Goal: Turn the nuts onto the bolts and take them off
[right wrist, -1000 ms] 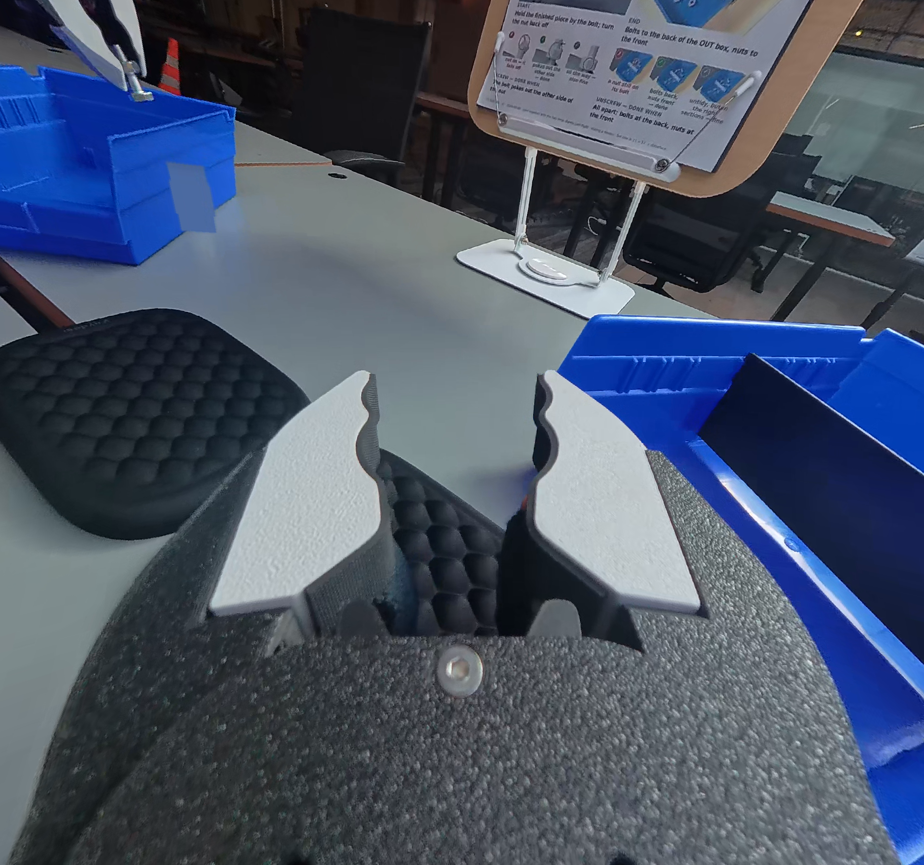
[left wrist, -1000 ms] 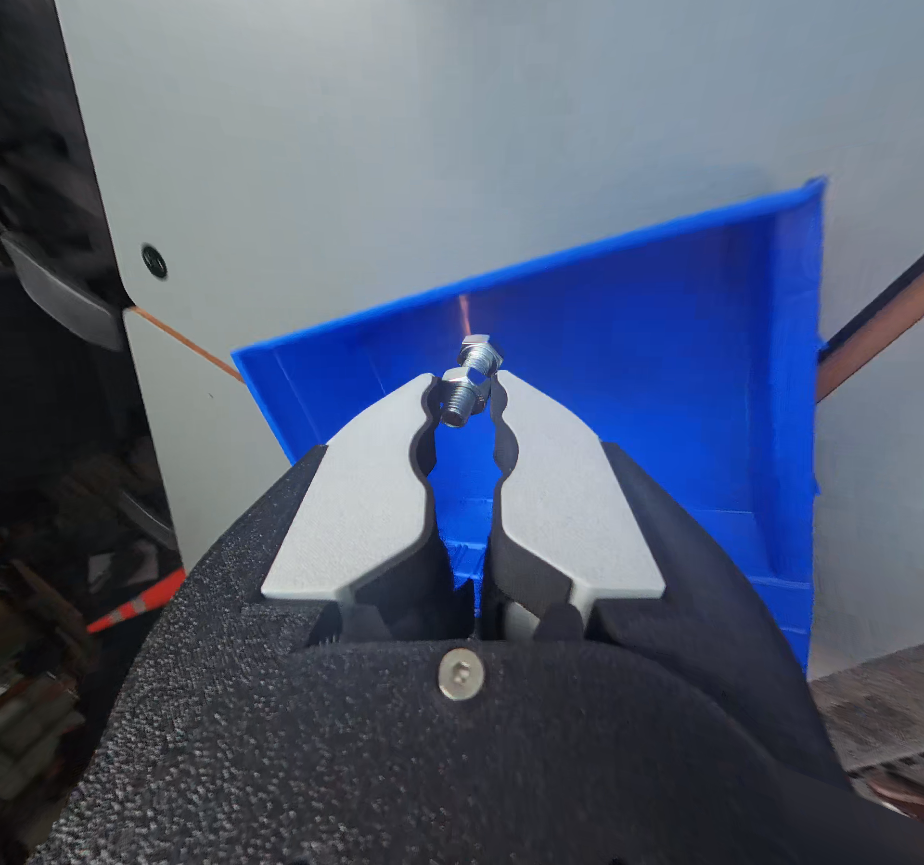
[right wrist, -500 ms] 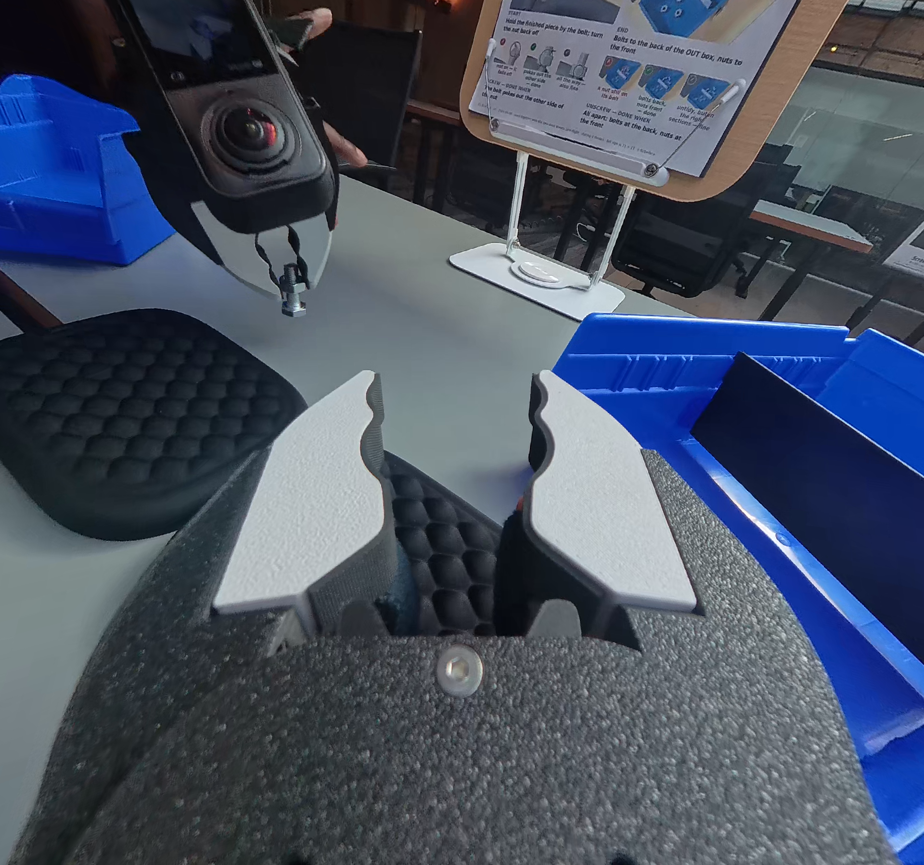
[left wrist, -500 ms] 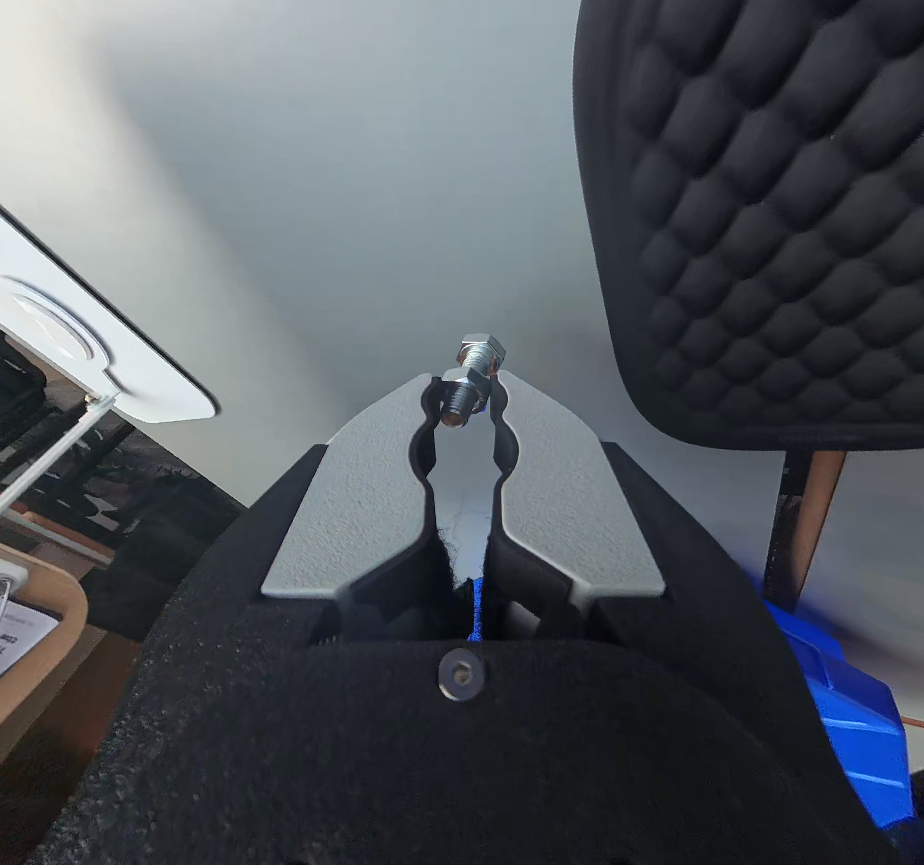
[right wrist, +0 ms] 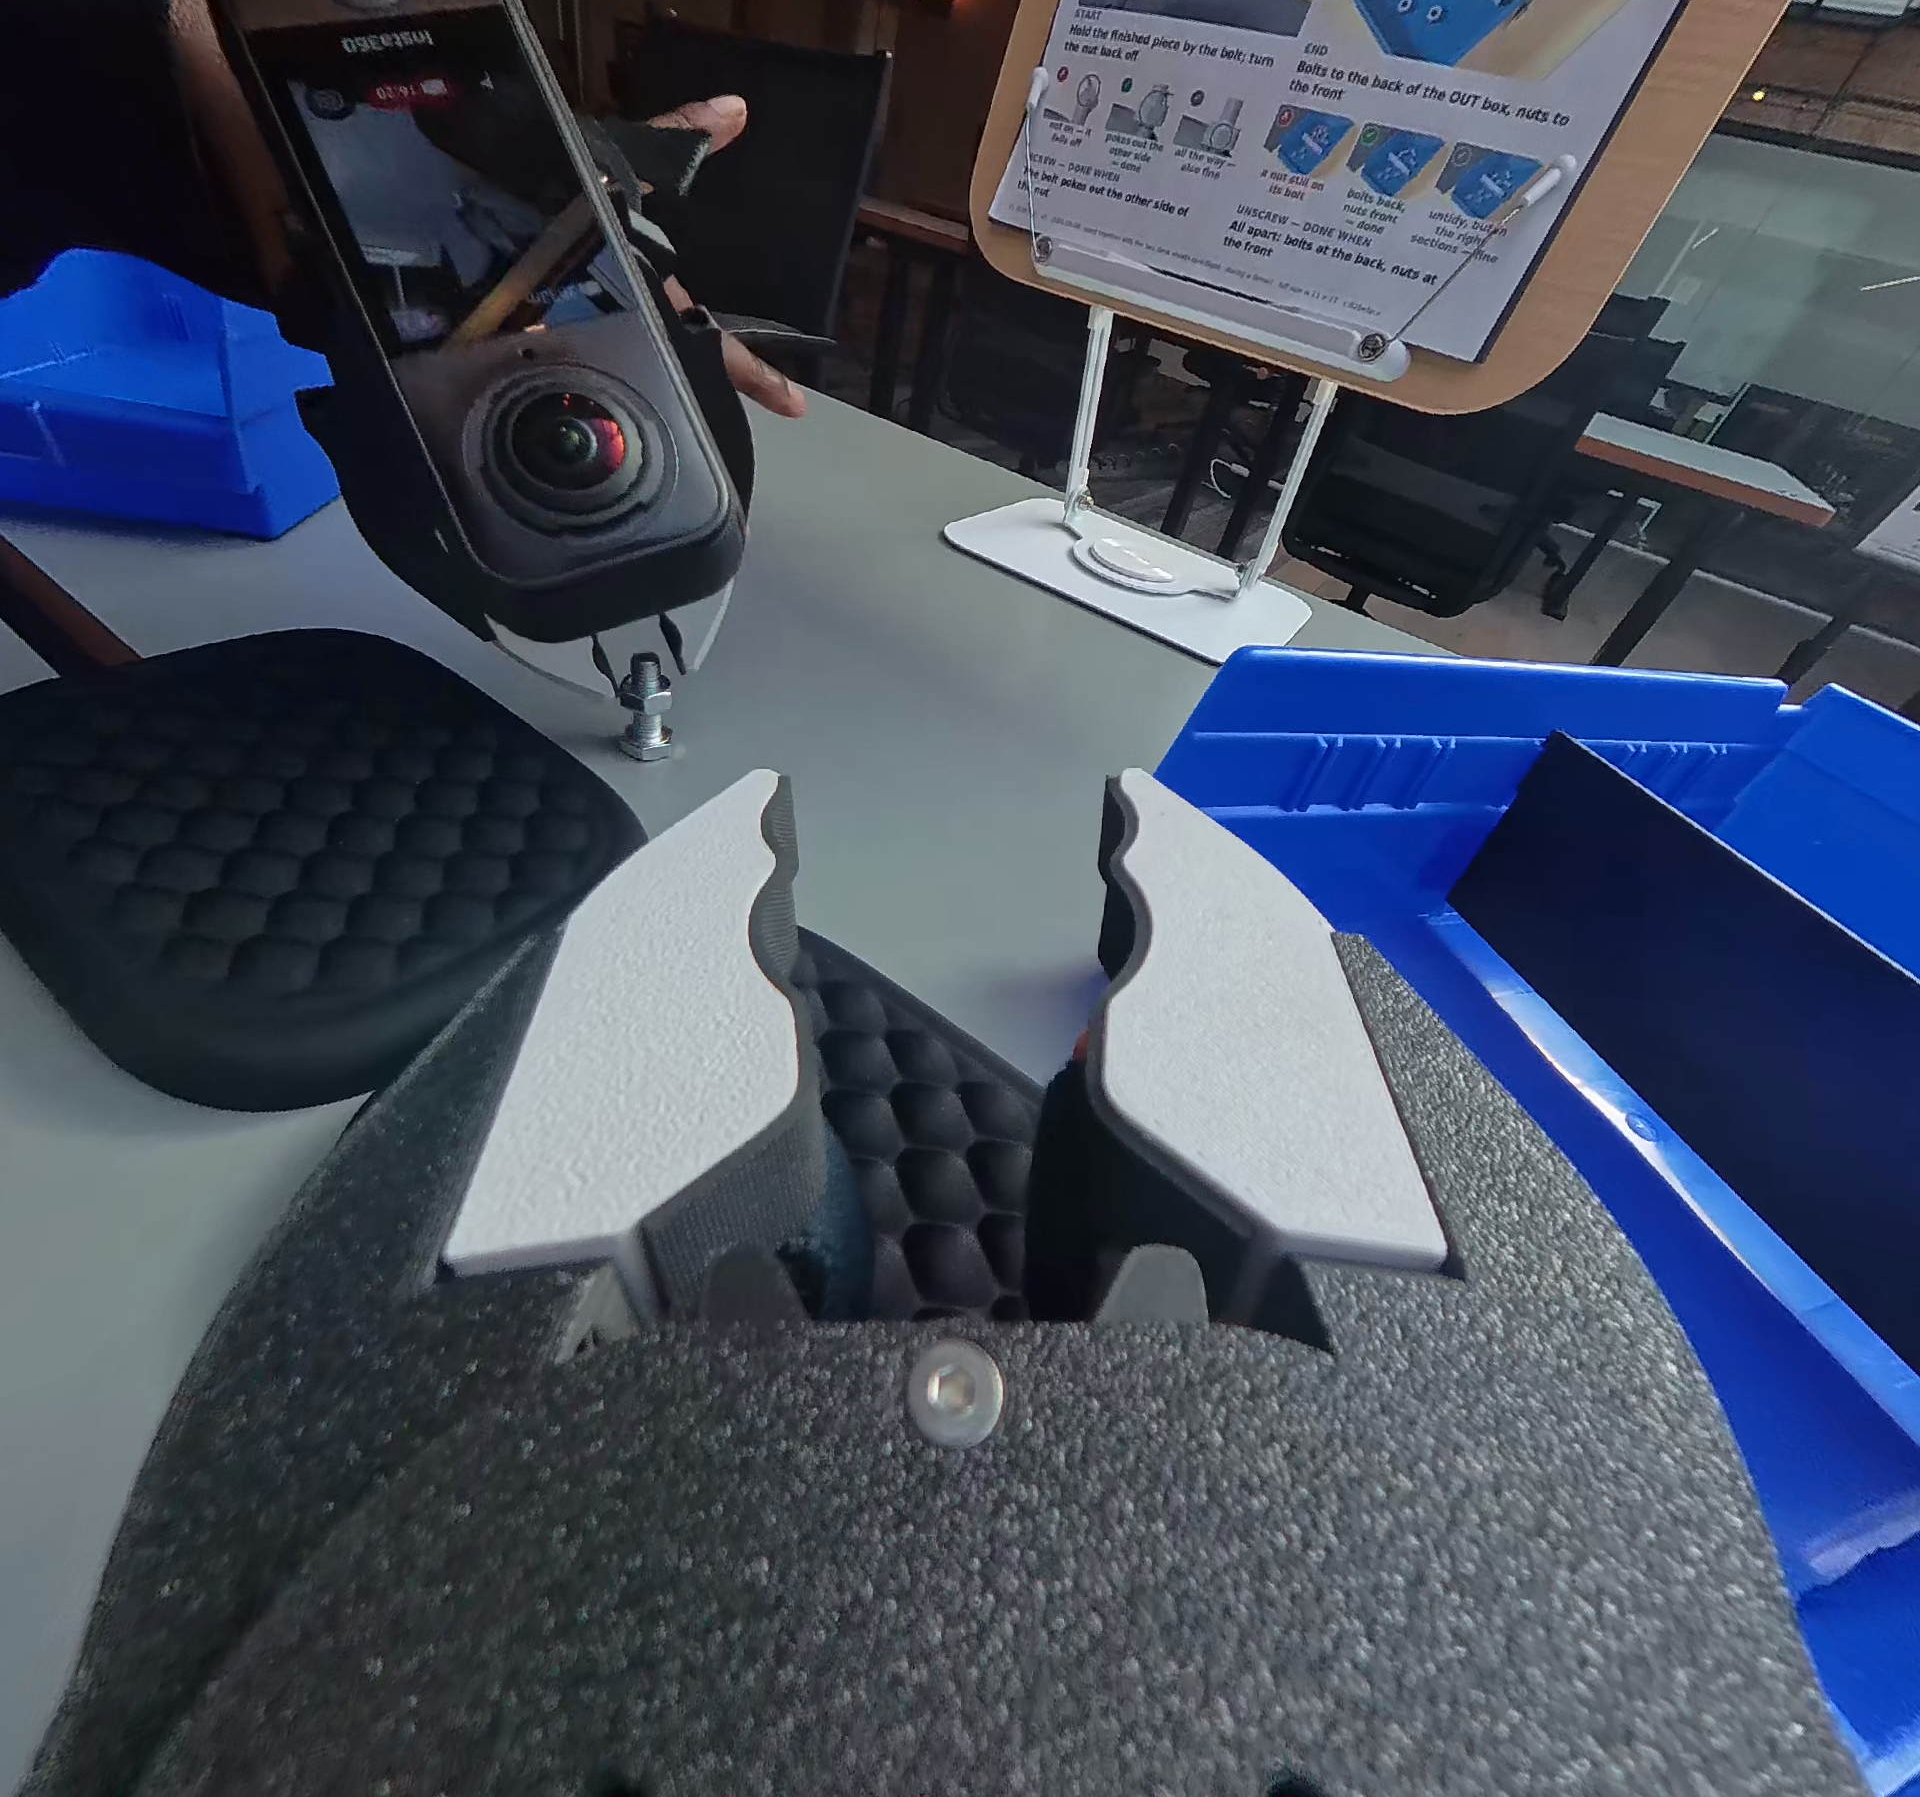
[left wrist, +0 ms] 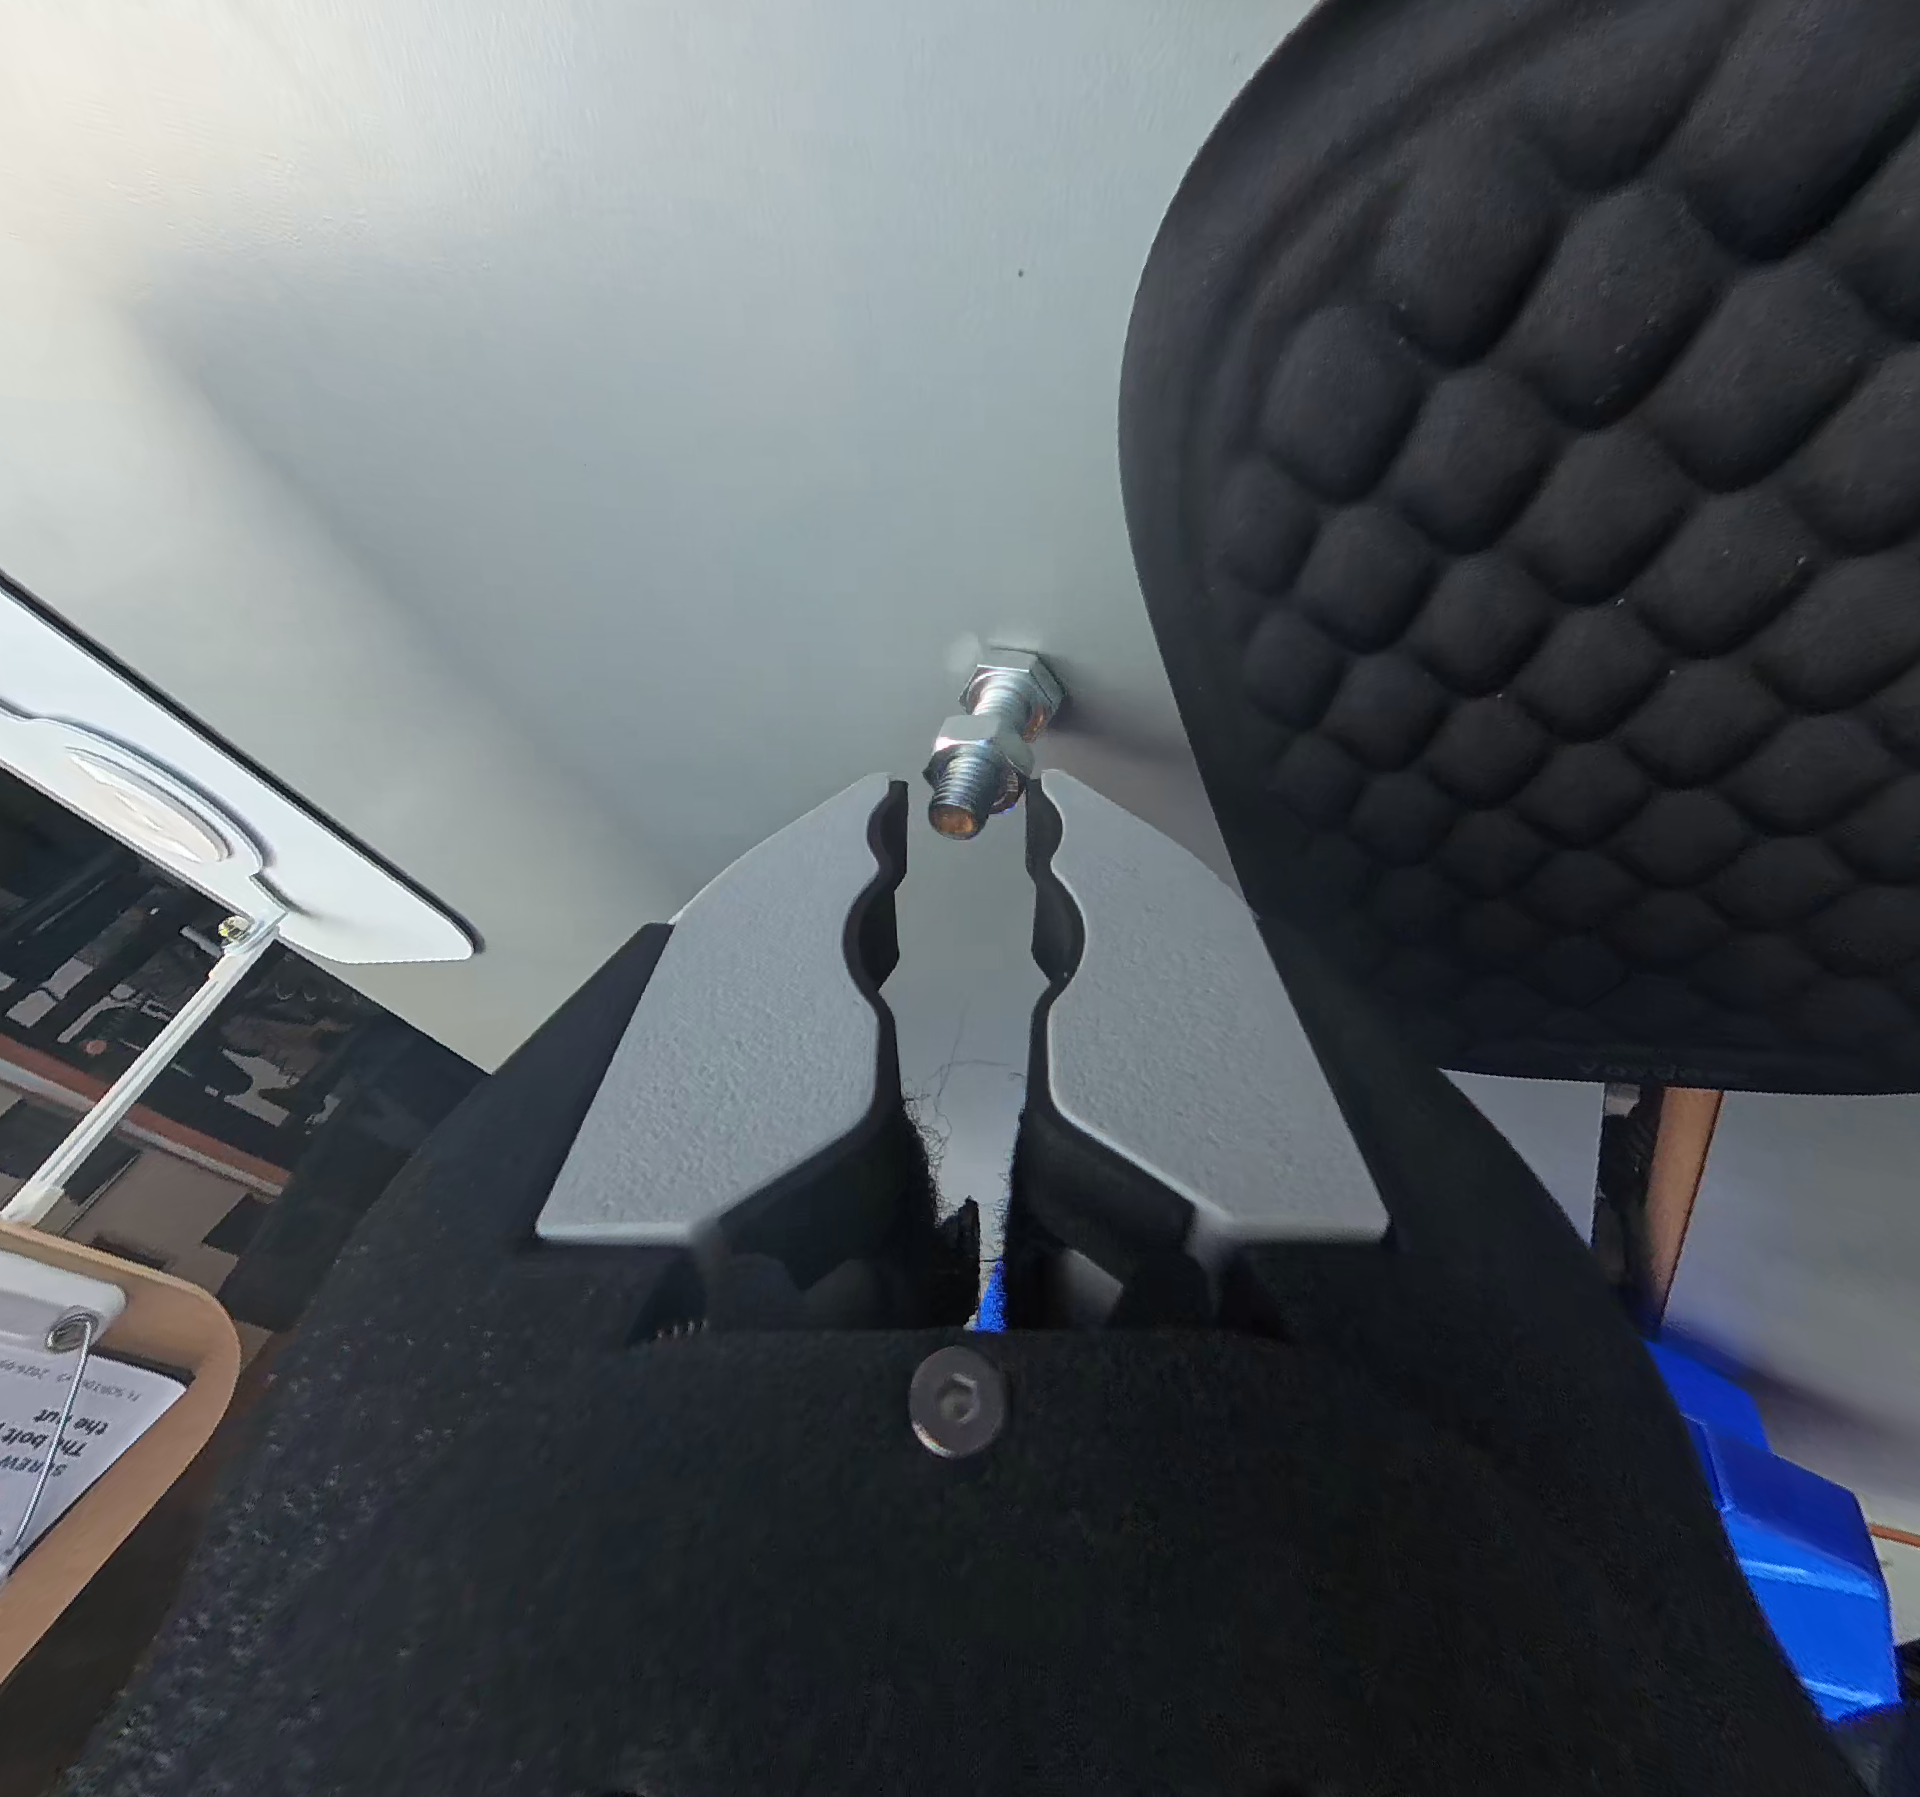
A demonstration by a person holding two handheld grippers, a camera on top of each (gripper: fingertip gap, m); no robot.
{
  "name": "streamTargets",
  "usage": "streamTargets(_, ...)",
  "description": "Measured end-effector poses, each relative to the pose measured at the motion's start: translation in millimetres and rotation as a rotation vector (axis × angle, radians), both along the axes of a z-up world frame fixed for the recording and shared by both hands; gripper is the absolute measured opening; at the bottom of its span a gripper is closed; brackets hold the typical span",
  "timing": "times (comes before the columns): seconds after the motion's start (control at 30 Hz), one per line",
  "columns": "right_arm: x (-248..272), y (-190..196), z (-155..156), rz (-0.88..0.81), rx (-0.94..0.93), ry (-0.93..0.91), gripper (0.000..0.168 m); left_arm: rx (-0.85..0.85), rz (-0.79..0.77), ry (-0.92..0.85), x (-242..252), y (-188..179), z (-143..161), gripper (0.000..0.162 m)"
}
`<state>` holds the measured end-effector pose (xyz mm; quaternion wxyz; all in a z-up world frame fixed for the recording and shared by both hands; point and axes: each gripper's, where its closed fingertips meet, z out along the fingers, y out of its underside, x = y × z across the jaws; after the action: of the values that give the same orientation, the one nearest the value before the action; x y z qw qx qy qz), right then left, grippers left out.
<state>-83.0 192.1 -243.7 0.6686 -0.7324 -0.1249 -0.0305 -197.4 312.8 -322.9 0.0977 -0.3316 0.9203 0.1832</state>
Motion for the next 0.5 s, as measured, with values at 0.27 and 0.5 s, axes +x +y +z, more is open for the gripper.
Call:
streamTargets(0.27, -2, 0, 0, 0.032, -0.019, 0.029, 0.056, -0.354, 0.234, -0.494, 14, -15, 31, 0.063)
streamTargets(0.5, -38, 22, 2, 0.26, -0.231, 0.086, 0.057, -1.113, 0.29, -1.251, 10, -57, 87, 0.054)
